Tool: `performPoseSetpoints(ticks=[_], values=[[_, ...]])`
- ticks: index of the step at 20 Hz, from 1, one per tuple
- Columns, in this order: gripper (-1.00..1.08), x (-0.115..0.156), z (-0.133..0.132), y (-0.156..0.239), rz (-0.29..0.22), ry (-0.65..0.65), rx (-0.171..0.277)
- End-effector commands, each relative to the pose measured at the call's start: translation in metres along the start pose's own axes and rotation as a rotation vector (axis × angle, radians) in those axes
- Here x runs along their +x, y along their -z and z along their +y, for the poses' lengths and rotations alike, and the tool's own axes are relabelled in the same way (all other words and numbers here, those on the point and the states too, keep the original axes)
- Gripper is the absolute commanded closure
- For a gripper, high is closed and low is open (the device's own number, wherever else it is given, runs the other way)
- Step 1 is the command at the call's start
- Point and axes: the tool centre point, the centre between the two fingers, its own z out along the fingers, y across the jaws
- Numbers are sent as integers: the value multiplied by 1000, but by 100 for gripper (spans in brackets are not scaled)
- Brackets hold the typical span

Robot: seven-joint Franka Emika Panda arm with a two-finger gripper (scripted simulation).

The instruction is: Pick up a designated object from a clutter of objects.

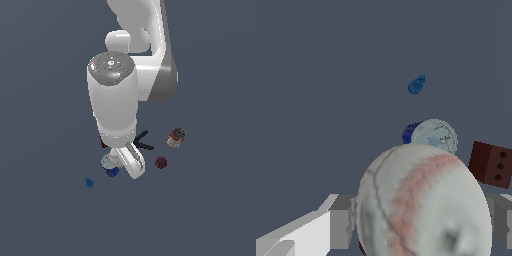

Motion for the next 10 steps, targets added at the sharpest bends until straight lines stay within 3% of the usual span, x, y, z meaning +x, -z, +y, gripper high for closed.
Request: performPoseSetpoints(ticks=[1,10], values=[[108,11,4,30,1,0,1],[108,48,16,122,1,0,1]])
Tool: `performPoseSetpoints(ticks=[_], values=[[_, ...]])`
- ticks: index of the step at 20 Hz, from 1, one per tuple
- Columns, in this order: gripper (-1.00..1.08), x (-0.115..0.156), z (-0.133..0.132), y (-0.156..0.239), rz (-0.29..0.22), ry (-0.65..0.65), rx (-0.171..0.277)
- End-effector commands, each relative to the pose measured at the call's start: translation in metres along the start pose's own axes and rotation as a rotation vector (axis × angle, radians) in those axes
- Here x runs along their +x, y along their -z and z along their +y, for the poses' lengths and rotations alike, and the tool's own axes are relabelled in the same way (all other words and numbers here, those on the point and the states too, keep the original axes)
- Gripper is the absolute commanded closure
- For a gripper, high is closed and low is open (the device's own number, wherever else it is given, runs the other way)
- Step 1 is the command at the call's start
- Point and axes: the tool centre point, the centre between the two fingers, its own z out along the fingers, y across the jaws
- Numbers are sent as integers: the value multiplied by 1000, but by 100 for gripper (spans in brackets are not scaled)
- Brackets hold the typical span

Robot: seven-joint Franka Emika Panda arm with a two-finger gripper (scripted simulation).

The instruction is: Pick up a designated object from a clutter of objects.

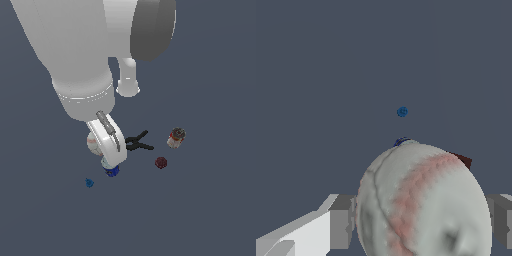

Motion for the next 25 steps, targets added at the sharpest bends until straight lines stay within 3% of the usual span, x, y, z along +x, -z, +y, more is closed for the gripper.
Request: performPoseSetpoints(ticks=[1,12,25], values=[[108,9,3,24,1,0,0],[108,37,9,90,1,1,0],[108,46,9,110,1,1,0]])
